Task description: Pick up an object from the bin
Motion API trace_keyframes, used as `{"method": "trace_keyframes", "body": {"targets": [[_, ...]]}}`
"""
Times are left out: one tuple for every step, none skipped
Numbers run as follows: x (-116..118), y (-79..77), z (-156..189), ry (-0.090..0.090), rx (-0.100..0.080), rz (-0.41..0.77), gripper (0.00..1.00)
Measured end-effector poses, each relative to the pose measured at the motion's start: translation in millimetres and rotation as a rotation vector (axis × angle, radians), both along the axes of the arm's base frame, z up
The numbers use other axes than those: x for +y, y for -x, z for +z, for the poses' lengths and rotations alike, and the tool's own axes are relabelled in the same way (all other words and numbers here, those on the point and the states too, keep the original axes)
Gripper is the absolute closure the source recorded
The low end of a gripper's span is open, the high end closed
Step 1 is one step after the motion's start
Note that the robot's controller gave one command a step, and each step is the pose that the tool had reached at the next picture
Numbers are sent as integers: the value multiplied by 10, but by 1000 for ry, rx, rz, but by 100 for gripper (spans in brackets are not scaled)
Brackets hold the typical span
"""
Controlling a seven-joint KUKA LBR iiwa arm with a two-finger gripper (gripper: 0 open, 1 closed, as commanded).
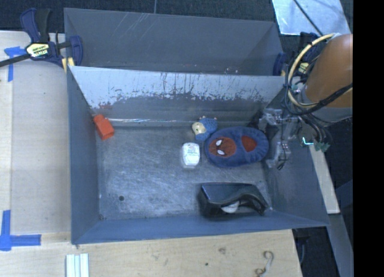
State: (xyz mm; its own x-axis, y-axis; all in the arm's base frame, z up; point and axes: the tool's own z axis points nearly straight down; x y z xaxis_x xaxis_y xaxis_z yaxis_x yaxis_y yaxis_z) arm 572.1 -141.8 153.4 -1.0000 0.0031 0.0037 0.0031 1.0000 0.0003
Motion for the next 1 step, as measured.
{"method": "trace_keyframes", "body": {"targets": [[-104,-321,-849,0,-5,306,0]]}}
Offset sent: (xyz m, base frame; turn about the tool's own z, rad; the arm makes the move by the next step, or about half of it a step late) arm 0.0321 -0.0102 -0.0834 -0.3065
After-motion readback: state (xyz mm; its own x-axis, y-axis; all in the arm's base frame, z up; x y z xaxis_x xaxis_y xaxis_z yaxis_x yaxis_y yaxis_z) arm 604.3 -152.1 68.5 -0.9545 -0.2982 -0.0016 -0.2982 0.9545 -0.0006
